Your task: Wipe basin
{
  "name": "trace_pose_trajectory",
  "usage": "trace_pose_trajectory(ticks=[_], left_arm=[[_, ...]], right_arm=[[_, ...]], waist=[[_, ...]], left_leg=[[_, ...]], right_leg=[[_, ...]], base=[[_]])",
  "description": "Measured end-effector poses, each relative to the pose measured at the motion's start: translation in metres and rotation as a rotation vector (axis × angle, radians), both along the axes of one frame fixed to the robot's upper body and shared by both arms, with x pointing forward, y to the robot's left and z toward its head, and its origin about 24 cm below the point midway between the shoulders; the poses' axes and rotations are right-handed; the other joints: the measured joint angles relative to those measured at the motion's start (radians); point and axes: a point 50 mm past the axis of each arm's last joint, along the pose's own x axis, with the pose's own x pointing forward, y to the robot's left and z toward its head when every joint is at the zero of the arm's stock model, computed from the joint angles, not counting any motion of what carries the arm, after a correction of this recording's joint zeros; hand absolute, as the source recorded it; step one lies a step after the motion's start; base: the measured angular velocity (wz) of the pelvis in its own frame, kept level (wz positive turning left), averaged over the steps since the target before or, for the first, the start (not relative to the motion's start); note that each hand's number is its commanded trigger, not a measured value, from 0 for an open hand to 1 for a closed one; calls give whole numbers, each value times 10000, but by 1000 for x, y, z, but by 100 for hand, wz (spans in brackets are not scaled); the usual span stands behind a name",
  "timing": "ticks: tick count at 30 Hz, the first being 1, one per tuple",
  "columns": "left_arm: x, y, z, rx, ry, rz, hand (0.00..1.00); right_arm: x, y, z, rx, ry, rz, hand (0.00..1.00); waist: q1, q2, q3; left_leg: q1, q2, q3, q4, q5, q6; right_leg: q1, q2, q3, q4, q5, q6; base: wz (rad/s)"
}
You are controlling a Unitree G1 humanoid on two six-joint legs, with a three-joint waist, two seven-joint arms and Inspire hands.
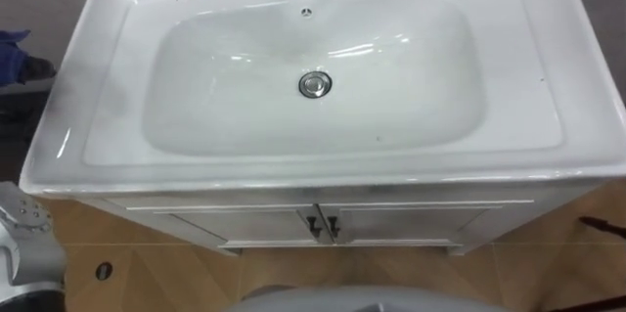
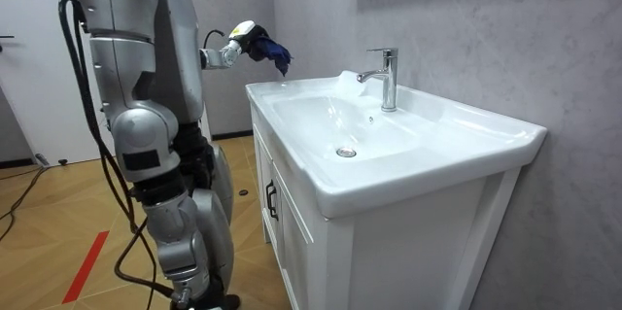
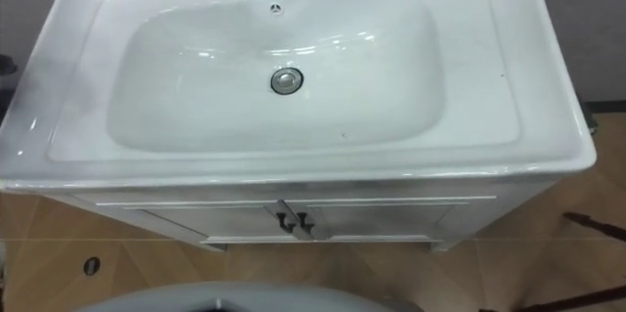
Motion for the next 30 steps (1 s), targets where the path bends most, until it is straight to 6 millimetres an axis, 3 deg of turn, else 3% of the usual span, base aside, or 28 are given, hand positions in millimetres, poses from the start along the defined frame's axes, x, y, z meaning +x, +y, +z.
trace_pose_trajectory(ticks=[8,15,24,30], left_arm=[[0,0,0,-6,2,-5,100],[-11,0,-8,-48,445,71,100],[-6,-18,-23,-610,872,-567,100],[-6,-20,-26,-853,1091,-628,100]], right_arm=[[-1,1,0,83,78,146,0],[0,2,-1,126,54,146,0],[-9,4,-1,163,530,45,0],[-9,4,-2,171,548,40,0]], waist=[[-7,-6,43],[-431,-77,86],[-631,-221,81],[-773,-230,78]], left_leg=[[107,-8,-3,-2,0,0],[134,-13,-7,-20,0,0],[155,-26,33,-17,0,0],[207,-10,121,-16,0,1]], right_leg=[[21,-12,5,-11,-1,1],[165,-5,8,-48,-4,7],[194,-18,20,-45,-6,16],[195,-1,133,-33,-6,15]], base=[[0],[0],[0],[-4]])
